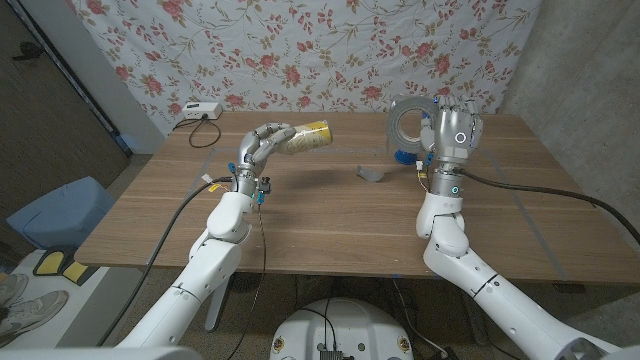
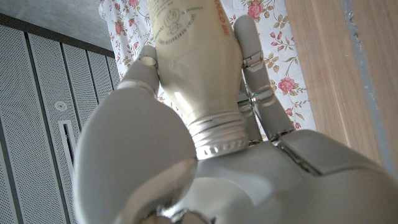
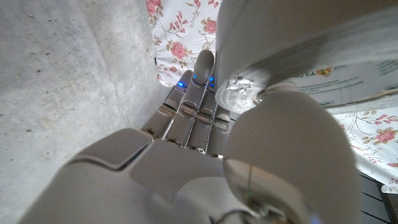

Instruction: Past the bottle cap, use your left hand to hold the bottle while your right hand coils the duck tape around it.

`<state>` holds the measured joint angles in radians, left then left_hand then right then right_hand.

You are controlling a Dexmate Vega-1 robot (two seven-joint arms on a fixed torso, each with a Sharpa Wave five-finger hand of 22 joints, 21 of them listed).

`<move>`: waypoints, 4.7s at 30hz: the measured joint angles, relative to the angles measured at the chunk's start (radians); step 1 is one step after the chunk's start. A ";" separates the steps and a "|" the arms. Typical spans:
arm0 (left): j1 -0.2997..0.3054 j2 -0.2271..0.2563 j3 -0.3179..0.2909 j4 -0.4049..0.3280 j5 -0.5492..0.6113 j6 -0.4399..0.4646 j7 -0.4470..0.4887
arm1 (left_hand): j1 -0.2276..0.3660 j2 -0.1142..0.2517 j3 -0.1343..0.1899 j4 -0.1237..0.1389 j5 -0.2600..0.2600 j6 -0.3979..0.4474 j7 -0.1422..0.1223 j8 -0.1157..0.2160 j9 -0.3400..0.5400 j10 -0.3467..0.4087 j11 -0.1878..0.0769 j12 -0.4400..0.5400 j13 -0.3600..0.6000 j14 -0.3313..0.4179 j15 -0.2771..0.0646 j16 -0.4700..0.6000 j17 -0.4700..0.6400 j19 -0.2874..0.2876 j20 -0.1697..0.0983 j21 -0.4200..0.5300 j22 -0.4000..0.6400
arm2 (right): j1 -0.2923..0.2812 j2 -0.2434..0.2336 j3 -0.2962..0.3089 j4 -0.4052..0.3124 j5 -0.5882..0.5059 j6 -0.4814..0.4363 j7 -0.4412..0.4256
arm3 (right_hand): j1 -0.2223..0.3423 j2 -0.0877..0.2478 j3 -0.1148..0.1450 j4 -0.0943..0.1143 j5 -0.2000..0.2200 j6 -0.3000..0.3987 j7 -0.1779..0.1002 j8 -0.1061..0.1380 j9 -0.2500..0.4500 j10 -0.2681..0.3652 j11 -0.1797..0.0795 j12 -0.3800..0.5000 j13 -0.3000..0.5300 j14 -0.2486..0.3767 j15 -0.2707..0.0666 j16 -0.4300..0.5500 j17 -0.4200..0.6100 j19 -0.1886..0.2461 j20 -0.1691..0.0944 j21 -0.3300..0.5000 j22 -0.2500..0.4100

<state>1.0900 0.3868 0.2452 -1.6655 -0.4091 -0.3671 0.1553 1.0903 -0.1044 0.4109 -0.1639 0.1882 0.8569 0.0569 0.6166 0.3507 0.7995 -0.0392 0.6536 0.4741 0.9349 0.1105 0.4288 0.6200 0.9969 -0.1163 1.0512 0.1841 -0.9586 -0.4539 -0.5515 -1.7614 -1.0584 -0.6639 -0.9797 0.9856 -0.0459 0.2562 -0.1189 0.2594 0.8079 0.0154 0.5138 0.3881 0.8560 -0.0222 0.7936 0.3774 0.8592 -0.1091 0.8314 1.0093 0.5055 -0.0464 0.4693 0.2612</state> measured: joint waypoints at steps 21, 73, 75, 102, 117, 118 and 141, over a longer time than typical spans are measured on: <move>-0.008 -0.004 -0.003 0.014 -0.008 -0.013 -0.019 | 0.000 0.000 0.000 0.000 0.000 0.010 -0.002 -0.003 -0.001 0.000 0.000 0.000 0.000 0.004 -0.003 -0.009 0.011 0.000 0.000 0.014 0.000 | 0.239 0.082 -0.161 0.037 -0.227 -0.212 0.296 | 0.007 -0.007 -0.021 0.002 0.008 0.021 0.000 -0.012 -0.007 -0.004 -0.007 0.014 0.000 0.013 -0.005 0.000 0.080 -0.020 -0.001 0.019 0.001; -0.122 -0.101 0.117 0.157 0.192 -0.019 0.084 | 0.004 -0.004 0.006 0.000 -0.006 0.029 0.004 -0.017 -0.007 0.000 0.000 0.000 0.000 0.006 -0.001 -0.028 0.017 -0.002 0.002 0.044 -0.005 | 0.418 0.560 -0.178 0.246 -1.235 -0.415 1.154 | 0.012 -0.012 -0.048 0.004 0.011 0.057 -0.006 -0.026 0.004 0.024 -0.001 0.003 0.001 0.013 -0.005 0.000 0.197 -0.047 0.001 0.049 -0.015; -0.127 -0.112 0.126 0.168 0.210 -0.020 0.105 | 0.004 -0.004 0.006 0.000 -0.006 0.029 0.004 -0.017 -0.008 0.000 0.000 0.000 0.000 0.006 -0.001 -0.028 0.017 -0.002 0.002 0.044 -0.005 | 0.418 0.575 -0.171 0.254 -1.264 -0.409 1.168 | 0.012 -0.012 -0.048 0.004 0.011 0.057 -0.006 -0.028 0.004 0.024 -0.001 0.005 0.001 0.013 -0.005 0.000 0.197 -0.047 0.001 0.052 -0.015; -0.221 -0.270 0.201 0.396 0.469 -0.084 0.468 | 0.008 -0.008 0.021 0.001 -0.009 0.056 0.009 -0.019 -0.019 0.022 0.017 -0.009 0.000 0.045 0.002 -0.043 0.013 -0.009 0.009 0.068 -0.003 | 0.423 0.646 -0.138 0.289 -1.395 -0.366 1.254 | 0.012 -0.012 -0.070 -0.001 0.005 0.077 -0.005 -0.041 0.003 0.042 0.002 0.007 0.001 0.032 -0.011 0.000 0.192 -0.047 0.001 0.075 -0.029; -0.296 -0.328 0.218 0.530 0.560 -0.151 0.632 | 0.008 -0.008 0.021 0.002 -0.012 0.056 0.009 -0.022 -0.022 0.024 0.016 -0.017 0.000 0.048 0.002 -0.043 0.013 -0.009 0.009 0.072 -0.003 | 0.403 0.607 -0.124 0.248 -1.397 -0.347 1.266 | 0.012 -0.012 -0.074 0.000 0.004 0.081 -0.001 -0.050 0.004 0.049 0.002 -0.002 0.001 0.032 -0.011 0.000 0.197 -0.047 0.001 0.083 -0.034; -0.299 -0.328 0.218 0.530 0.565 -0.148 0.641 | 0.008 -0.008 0.021 0.002 -0.012 0.056 0.009 -0.022 -0.022 0.024 0.016 -0.017 0.000 0.048 0.002 -0.043 0.013 -0.009 0.009 0.073 -0.003 | 0.402 0.603 -0.120 0.247 -1.397 -0.347 1.267 | 0.012 -0.012 -0.074 0.000 0.004 0.081 -0.001 -0.050 0.004 0.049 0.002 -0.002 0.001 0.032 -0.011 0.000 0.197 -0.047 0.001 0.083 -0.034; -0.265 -0.262 0.211 0.371 0.627 0.016 0.705 | 0.008 -0.008 0.025 0.000 -0.012 0.067 0.009 -0.026 -0.033 0.041 0.023 -0.032 0.000 0.055 0.009 -0.047 0.018 -0.009 0.009 0.084 -0.003 | 0.393 0.564 -0.034 0.255 -1.312 -0.444 1.194 | 0.019 -0.019 -0.080 0.003 0.003 0.086 -0.007 -0.060 0.011 0.044 -0.005 0.002 0.001 0.028 -0.007 -0.007 0.206 -0.058 0.000 0.097 -0.038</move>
<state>0.8254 0.1246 0.4563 -1.2943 0.2181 -0.3514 0.8599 1.0985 -0.1127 0.4355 -0.1640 0.1763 0.9241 0.0664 0.5903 0.3179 0.8409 -0.0161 0.6214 0.4741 0.9902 0.1193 0.3819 0.6379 0.9876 -0.1068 1.1354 0.1813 -0.5658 0.1102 -0.5854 -1.5065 -2.3700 -1.1082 0.2138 1.0049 -0.0651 0.1763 -0.1162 0.2629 0.8935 0.0088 0.4536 0.3987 0.9004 -0.0275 0.7955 0.3780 0.8876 -0.1159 0.8245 1.2155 0.4479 -0.0460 0.5660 0.2229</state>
